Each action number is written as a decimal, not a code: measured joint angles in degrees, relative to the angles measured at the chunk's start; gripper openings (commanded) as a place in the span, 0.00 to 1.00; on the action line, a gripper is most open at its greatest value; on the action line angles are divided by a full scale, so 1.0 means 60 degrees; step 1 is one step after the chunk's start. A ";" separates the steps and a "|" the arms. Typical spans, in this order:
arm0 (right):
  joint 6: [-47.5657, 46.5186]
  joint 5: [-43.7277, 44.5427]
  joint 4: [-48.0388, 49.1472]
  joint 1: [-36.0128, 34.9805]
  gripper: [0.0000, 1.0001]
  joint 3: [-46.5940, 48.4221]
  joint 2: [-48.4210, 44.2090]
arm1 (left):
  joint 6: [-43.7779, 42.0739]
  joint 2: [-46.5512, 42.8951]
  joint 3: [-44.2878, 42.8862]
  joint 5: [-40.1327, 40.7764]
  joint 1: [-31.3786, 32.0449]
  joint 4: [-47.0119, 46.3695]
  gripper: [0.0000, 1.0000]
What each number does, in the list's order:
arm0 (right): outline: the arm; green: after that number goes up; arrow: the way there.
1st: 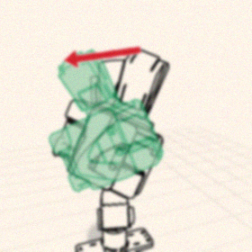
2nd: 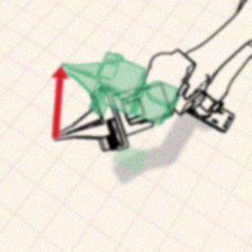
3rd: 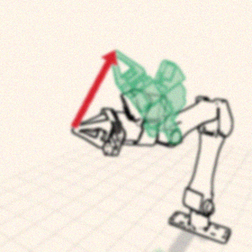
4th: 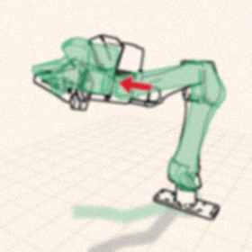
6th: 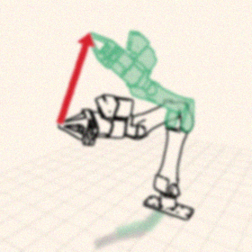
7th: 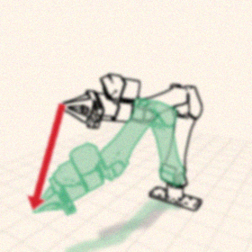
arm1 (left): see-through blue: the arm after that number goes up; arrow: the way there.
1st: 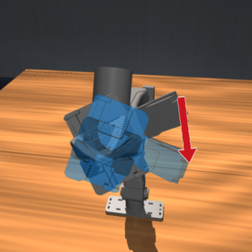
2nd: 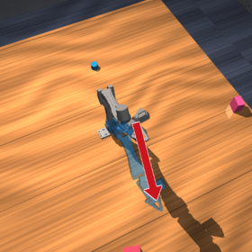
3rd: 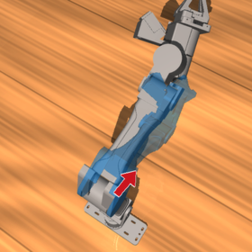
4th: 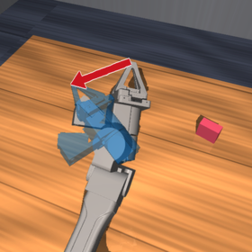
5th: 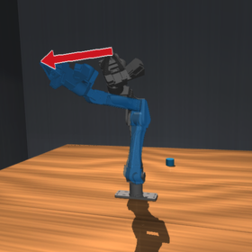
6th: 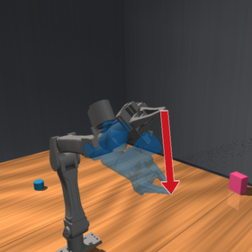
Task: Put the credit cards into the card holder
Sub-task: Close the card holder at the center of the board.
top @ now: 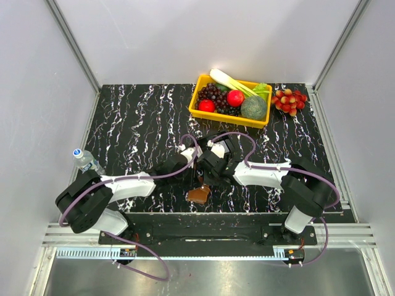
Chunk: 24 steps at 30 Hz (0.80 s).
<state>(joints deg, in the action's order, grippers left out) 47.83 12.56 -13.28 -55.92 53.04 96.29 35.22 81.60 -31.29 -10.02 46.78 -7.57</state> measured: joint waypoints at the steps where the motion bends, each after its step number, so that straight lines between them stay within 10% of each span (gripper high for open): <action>1: 0.0000 0.0000 -0.0007 0.0000 0.08 0.0000 0.0000 | 0.0011 -0.0040 0.0004 0.0000 0.0000 0.0033 0.00; 24: -0.0004 0.0029 -0.0044 0.0000 0.08 0.0029 0.0018 | 0.0106 -0.0423 0.0248 -0.0007 0.0000 0.0313 0.00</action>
<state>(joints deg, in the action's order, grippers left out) 47.81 12.73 -13.54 -55.92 53.21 96.40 35.86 79.07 -29.80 -10.07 46.78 -5.69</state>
